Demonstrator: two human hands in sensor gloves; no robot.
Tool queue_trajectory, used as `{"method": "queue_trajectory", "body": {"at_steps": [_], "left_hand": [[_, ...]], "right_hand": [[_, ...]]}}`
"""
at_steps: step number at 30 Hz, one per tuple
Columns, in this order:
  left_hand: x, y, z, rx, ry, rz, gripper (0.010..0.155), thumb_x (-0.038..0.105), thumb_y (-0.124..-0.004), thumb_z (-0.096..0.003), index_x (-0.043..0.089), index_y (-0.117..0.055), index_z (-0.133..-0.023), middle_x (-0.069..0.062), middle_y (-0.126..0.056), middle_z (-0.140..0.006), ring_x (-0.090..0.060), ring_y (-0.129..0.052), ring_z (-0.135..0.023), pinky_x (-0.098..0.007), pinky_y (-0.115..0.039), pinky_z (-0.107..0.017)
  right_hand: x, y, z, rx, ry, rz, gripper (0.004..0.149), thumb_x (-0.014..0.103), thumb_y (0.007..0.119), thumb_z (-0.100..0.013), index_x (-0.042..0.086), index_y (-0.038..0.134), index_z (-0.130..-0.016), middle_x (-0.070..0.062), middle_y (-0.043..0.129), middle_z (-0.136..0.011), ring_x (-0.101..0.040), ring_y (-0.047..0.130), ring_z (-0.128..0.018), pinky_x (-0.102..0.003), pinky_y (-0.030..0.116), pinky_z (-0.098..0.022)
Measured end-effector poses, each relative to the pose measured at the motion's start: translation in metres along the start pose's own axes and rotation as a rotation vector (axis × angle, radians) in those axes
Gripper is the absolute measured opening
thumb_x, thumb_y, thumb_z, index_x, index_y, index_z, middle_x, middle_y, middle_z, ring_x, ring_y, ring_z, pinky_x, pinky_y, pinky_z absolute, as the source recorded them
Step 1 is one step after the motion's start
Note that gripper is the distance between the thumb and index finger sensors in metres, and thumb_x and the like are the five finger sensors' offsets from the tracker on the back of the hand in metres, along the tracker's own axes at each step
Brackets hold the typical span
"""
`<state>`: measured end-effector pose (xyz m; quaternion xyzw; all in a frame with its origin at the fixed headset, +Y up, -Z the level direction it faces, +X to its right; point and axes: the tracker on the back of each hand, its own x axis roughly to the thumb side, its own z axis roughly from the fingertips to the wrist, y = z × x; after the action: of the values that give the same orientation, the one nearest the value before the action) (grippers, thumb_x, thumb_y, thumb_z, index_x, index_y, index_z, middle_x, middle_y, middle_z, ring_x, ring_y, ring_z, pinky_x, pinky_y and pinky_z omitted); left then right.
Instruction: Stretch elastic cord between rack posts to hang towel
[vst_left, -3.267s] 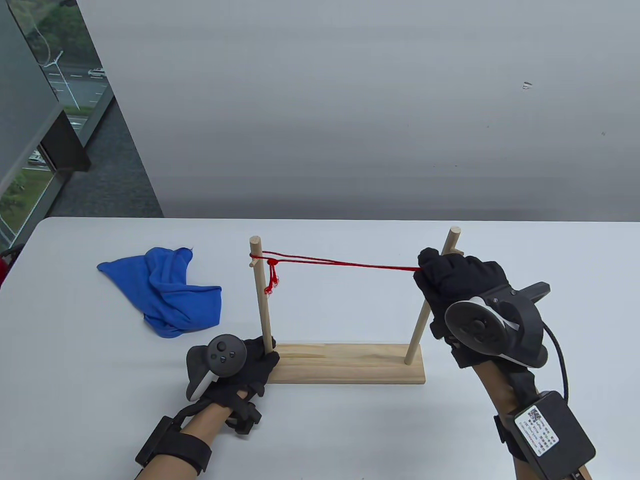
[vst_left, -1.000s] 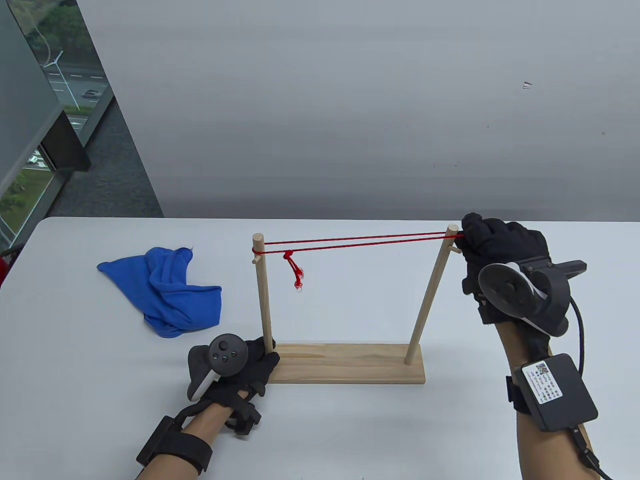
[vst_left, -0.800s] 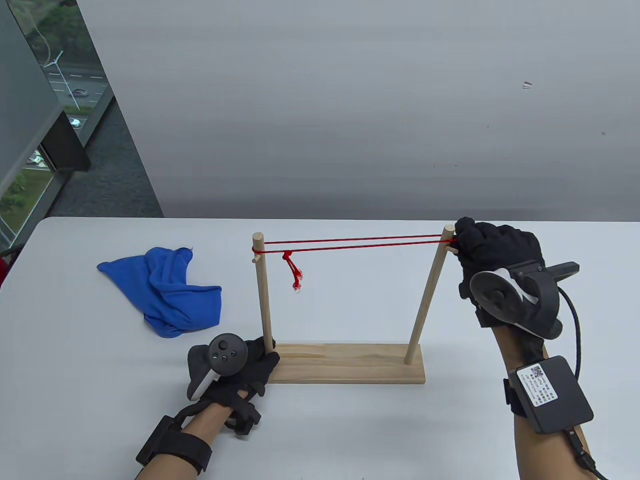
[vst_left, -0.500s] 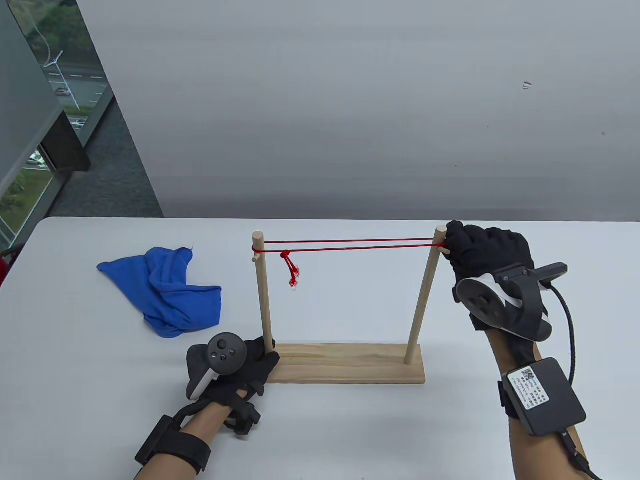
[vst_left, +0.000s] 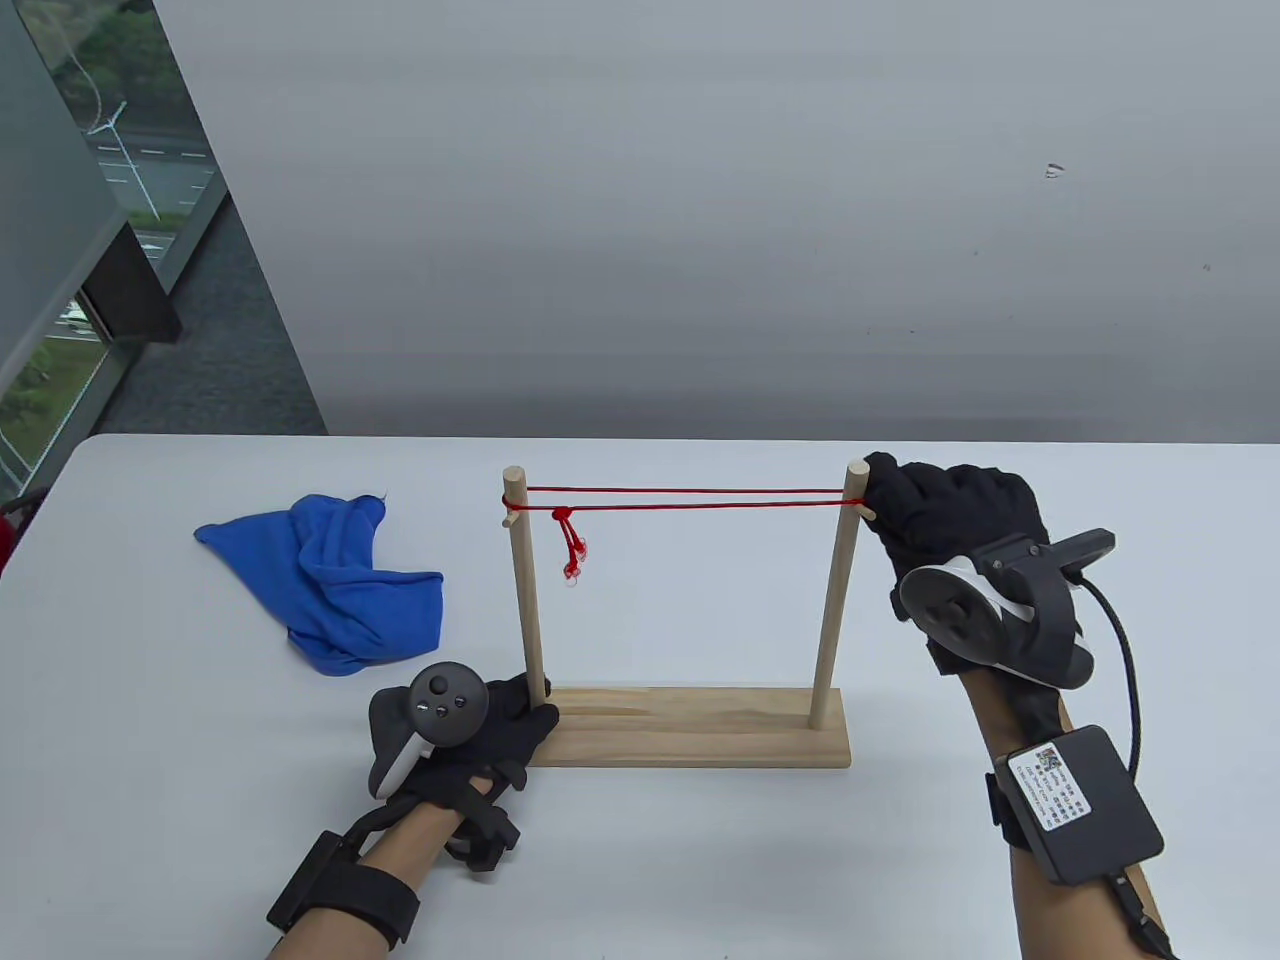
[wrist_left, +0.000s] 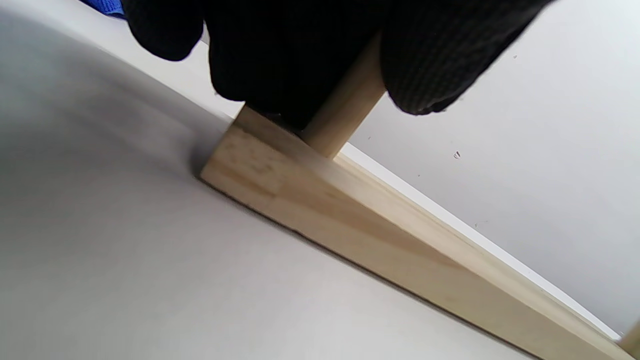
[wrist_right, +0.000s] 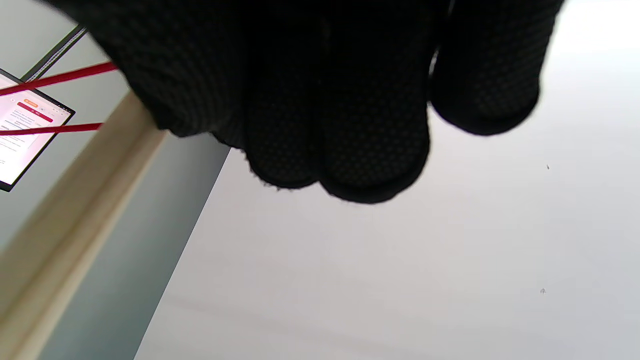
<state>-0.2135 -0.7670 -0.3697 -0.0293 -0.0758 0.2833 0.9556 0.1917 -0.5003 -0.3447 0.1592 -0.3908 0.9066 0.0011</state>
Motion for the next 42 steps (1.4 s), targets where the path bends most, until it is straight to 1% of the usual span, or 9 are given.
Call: {"method": "queue_trajectory", "body": {"at_steps": [9,12,17,21,24,30,33,38,42], "left_hand": [[-0.001,0.000,-0.001,-0.011,-0.001,0.003,0.053,0.050,-0.090,-0.0427,0.025,-0.085,-0.089,0.001,-0.101,-0.086,-0.026,-0.096,-0.072,-0.052,-0.071,-0.068],[-0.002,0.000,-0.001,-0.012,-0.002,0.012,0.055,0.051,-0.089,-0.0417,0.025,-0.085,-0.090,0.001,-0.101,-0.086,-0.027,-0.097,-0.071,-0.053,-0.071,-0.067],[-0.004,0.002,0.002,-0.004,-0.003,0.051,0.059,0.052,-0.088,-0.0405,0.023,-0.083,-0.092,-0.001,-0.099,-0.087,-0.029,-0.096,-0.073,-0.055,-0.071,-0.066],[-0.007,0.004,0.004,-0.015,-0.004,0.108,0.063,0.054,-0.088,-0.0391,0.022,-0.082,-0.093,-0.003,-0.097,-0.090,-0.032,-0.094,-0.076,-0.057,-0.068,-0.067],[-0.010,0.007,0.006,-0.006,-0.022,0.152,0.071,0.060,-0.089,-0.0362,0.022,-0.080,-0.095,-0.005,-0.095,-0.093,-0.034,-0.093,-0.078,-0.059,-0.067,-0.068],[-0.018,0.014,0.008,0.022,-0.026,0.201,0.073,0.067,-0.085,-0.0359,0.022,-0.082,-0.094,-0.005,-0.094,-0.094,-0.036,-0.090,-0.081,-0.062,-0.063,-0.069],[-0.023,0.018,0.009,0.050,-0.014,0.221,0.072,0.067,-0.083,-0.0370,0.022,-0.082,-0.094,-0.005,-0.093,-0.095,-0.037,-0.089,-0.082,-0.062,-0.062,-0.070],[-0.031,0.025,0.008,0.080,0.019,0.218,0.068,0.063,-0.083,-0.0395,0.021,-0.082,-0.094,-0.007,-0.092,-0.095,-0.037,-0.088,-0.083,-0.063,-0.060,-0.070],[-0.035,0.034,0.006,0.109,0.046,0.185,0.066,0.060,-0.084,-0.0409,0.022,-0.081,-0.094,-0.006,-0.091,-0.096,-0.037,-0.087,-0.084,-0.063,-0.060,-0.071]], "right_hand": [[-0.014,0.006,0.027,0.135,0.156,-0.029,0.049,0.043,0.077,-0.043,0.022,0.078,-0.087,-0.005,0.093,-0.077,-0.029,0.101,-0.060,-0.056,0.078,-0.048],[-0.016,0.009,0.044,0.235,0.235,-0.092,0.055,0.046,0.074,-0.044,0.021,0.070,-0.093,-0.010,0.085,-0.087,-0.034,0.095,-0.070,-0.061,0.072,-0.054],[-0.020,0.017,0.076,0.292,0.290,-0.131,0.060,0.049,0.073,-0.045,0.020,0.066,-0.096,-0.012,0.080,-0.091,-0.036,0.090,-0.077,-0.065,0.066,-0.057],[-0.024,0.031,0.107,0.300,0.349,-0.172,0.061,0.050,0.072,-0.045,0.020,0.063,-0.097,-0.013,0.076,-0.094,-0.037,0.087,-0.081,-0.067,0.062,-0.059],[-0.027,0.048,0.131,0.339,0.400,-0.236,0.064,0.051,0.072,-0.046,0.020,0.059,-0.099,-0.014,0.069,-0.099,-0.040,0.080,-0.087,-0.070,0.056,-0.061],[-0.027,0.081,0.171,0.421,0.458,-0.310,0.067,0.053,0.071,-0.046,0.020,0.053,-0.102,-0.015,0.056,-0.106,-0.043,0.068,-0.095,-0.074,0.046,-0.062],[-0.026,0.097,0.185,0.481,0.464,-0.339,0.071,0.056,0.070,-0.046,0.021,0.049,-0.104,-0.015,0.052,-0.108,-0.044,0.062,-0.098,-0.075,0.042,-0.062],[-0.029,0.118,0.201,0.622,0.500,-0.391,0.076,0.058,0.068,-0.046,0.023,0.037,-0.106,-0.015,0.033,-0.112,-0.047,0.044,-0.103,-0.077,0.029,-0.062],[-0.026,0.124,0.208,0.687,0.505,-0.405,0.078,0.059,0.067,-0.046,0.022,0.035,-0.106,-0.016,0.031,-0.111,-0.047,0.042,-0.102,-0.077,0.028,-0.062]]}}
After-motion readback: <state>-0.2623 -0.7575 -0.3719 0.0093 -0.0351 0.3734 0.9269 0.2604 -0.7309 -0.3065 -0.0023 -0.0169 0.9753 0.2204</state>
